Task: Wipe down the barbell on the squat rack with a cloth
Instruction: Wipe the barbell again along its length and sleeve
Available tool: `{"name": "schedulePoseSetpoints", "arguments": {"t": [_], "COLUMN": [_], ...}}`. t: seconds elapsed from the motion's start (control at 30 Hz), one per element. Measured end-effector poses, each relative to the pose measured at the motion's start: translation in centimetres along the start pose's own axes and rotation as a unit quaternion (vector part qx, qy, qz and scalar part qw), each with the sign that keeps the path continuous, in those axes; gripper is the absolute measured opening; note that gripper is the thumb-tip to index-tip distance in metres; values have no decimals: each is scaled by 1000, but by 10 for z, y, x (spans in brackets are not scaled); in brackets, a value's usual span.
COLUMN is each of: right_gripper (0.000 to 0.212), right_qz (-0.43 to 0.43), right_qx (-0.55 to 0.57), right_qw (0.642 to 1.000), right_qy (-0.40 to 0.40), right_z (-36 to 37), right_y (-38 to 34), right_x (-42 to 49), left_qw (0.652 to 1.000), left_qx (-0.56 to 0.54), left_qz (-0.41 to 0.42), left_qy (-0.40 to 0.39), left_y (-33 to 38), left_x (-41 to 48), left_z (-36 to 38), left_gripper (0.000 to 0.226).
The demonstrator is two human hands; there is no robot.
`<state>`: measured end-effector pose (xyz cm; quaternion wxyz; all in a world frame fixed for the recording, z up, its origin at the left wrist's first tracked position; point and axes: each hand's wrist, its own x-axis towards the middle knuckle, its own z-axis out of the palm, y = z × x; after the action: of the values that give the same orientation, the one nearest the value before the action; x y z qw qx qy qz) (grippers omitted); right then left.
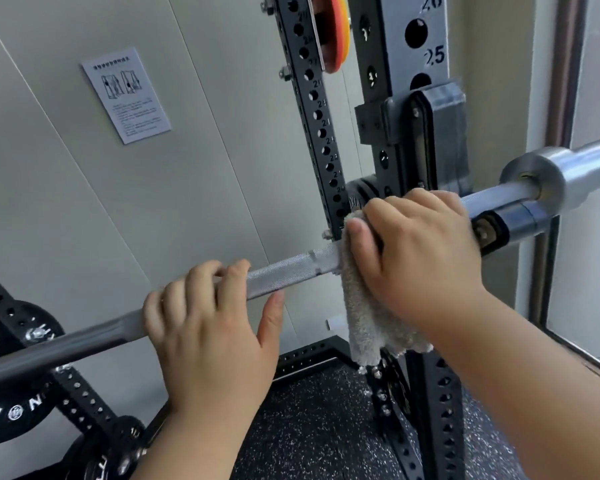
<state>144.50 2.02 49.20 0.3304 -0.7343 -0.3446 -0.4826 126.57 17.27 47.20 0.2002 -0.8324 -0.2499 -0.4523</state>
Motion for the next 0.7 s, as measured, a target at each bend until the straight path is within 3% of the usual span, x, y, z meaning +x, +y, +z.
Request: {"name": "schedulePoseSetpoints", "arguments": {"t": [0.07,0.27,0.47,0.63,0.7], "right_gripper": [39,33,34,33,33], "right_qz": [27,-108,48,-80,-67], "right_qx": [-2,3,13,21,8], "right_qw": [999,994,997,996,997], "right_qy": [25,10,52,20,22], "right_z": [9,8,11,10,5], "right_y": [-19,-10,-19,-3,13], "right_x": [-12,-25,-16,-30,-18], "left_qw": [1000,1000,999,999,999], "left_qx": [-5,-17,-4,-10,2], "left_qz": [7,-3,37,45,29], "left_qy": [-8,-16,36,-7,-37], "left_y": [9,43,39,44,45], "left_x": [2,25,38,51,57], "left_z": [-2,-1,7,-3,-7], "left_gripper": [50,46,53,54,58]}}
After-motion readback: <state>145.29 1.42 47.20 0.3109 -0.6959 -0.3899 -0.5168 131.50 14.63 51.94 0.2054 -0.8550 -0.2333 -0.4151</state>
